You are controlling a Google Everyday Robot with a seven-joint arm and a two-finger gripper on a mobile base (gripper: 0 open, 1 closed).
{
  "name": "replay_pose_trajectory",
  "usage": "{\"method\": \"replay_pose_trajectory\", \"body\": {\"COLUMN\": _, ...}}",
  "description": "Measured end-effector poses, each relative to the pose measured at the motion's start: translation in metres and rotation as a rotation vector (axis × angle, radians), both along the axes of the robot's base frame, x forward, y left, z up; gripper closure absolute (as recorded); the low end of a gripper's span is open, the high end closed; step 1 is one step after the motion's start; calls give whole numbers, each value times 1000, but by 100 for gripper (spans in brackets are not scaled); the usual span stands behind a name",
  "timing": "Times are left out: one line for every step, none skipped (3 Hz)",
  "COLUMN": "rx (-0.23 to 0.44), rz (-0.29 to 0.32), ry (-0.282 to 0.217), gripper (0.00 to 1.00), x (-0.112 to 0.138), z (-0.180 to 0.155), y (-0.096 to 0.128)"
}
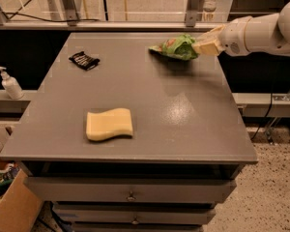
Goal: Pick green rice chip bag
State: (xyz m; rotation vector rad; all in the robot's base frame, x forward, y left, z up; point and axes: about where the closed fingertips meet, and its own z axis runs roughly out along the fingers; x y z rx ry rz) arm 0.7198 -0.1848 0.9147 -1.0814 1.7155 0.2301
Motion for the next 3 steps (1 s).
{"method": "replay_pose_trajectory", "body": {"rx": 88, "rz": 16, "ry": -49, "gripper": 100, "x": -12, "z": 21, "y": -3}}
{"method": "replay_pose_trajectory", "body": {"rx": 181, "rz": 32, "ry": -106, "gripper": 100, "x": -23, "z": 46, "y": -7}}
{"method": "replay_pose_trajectory", "body": {"rx": 238, "rz": 52, "ry": -153, "gripper": 100, "x": -30, "z": 67, "y": -7}}
